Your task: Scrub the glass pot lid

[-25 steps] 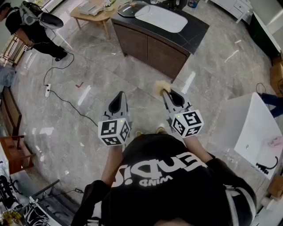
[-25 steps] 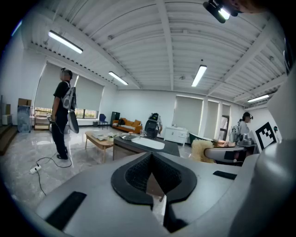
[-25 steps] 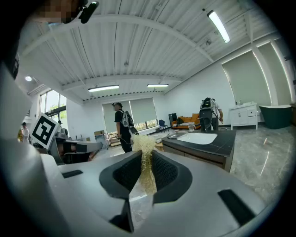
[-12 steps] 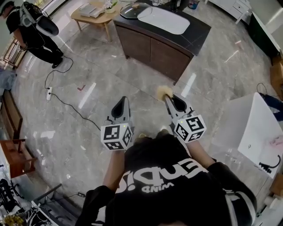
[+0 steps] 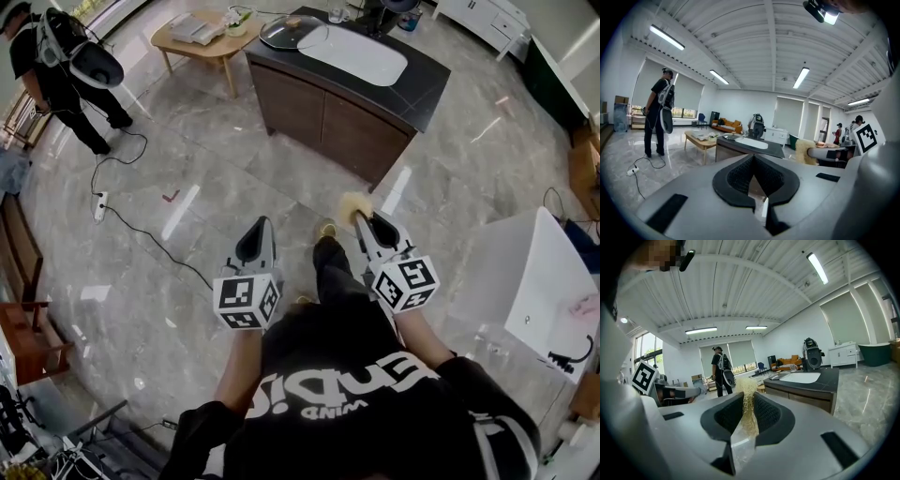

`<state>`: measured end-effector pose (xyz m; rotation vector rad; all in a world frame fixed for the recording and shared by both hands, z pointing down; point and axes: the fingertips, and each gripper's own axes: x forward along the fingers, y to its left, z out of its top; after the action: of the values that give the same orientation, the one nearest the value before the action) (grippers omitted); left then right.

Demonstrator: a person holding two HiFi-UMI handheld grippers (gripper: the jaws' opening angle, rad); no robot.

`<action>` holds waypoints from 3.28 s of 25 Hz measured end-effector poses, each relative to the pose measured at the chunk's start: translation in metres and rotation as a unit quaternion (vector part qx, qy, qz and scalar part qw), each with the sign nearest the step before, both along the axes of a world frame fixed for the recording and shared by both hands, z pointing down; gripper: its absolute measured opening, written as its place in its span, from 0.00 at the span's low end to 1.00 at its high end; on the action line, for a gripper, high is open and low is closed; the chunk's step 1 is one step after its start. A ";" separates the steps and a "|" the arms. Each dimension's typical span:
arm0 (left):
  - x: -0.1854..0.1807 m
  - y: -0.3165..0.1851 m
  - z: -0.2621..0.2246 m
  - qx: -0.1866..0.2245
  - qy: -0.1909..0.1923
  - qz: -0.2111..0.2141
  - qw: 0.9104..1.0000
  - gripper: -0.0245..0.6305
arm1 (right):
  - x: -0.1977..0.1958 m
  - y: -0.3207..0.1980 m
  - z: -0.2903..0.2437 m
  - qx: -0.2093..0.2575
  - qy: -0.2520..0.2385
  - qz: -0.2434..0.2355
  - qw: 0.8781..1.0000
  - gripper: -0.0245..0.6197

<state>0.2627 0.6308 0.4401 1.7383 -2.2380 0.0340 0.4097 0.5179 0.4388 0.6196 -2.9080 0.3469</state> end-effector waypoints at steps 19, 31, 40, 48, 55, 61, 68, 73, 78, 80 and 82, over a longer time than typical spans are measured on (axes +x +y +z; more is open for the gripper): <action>-0.085 -0.112 0.006 -0.003 -0.002 0.016 1.000 0.06 | -0.087 -0.106 0.009 -0.006 -0.006 0.015 1.000 0.13; -0.146 -0.216 -0.015 -0.007 -0.004 0.004 1.000 0.06 | -0.148 -0.212 -0.009 -0.015 -0.012 0.001 1.000 0.13; -0.181 -0.294 -0.021 -0.001 -0.008 -0.024 1.000 0.06 | -0.188 -0.297 -0.017 -0.008 -0.018 -0.030 0.999 0.13; -0.196 -0.336 -0.029 -0.002 -0.015 -0.039 0.999 0.06 | -0.208 -0.346 -0.015 -0.016 -0.017 -0.039 0.999 0.13; -0.222 -0.364 -0.020 -0.006 -0.014 -0.042 0.999 0.06 | -0.234 -0.377 -0.008 -0.018 -0.016 -0.043 0.999 0.13; -0.252 -0.399 -0.013 -0.003 -0.011 -0.027 1.000 0.06 | -0.259 -0.408 0.002 -0.018 -0.008 -0.026 0.999 0.13; -0.304 -0.446 -0.008 -0.003 -0.002 -0.017 1.000 0.06 | -0.307 -0.450 0.010 -0.025 0.002 -0.016 1.000 0.13; -0.348 -0.484 -0.001 -0.005 0.006 -0.002 1.000 0.06 | -0.353 -0.483 0.012 -0.025 0.007 -0.010 1.000 0.13; -0.388 -0.525 0.000 -0.004 0.019 0.023 1.000 0.06 | -0.393 -0.510 0.009 -0.024 0.021 -0.002 0.999 0.13; -0.402 -0.541 0.002 -0.009 0.026 0.038 0.999 0.06 | -0.409 -0.522 0.007 -0.024 0.022 0.006 0.999 0.13; -0.417 -0.557 0.001 -0.012 0.029 0.053 0.998 0.06 | -0.426 -0.534 0.004 -0.025 0.022 0.014 0.999 0.13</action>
<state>-0.1547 0.0738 0.4415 1.8193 -2.0952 0.0334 -0.0160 -0.0162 0.4424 0.6523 -2.8418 0.4017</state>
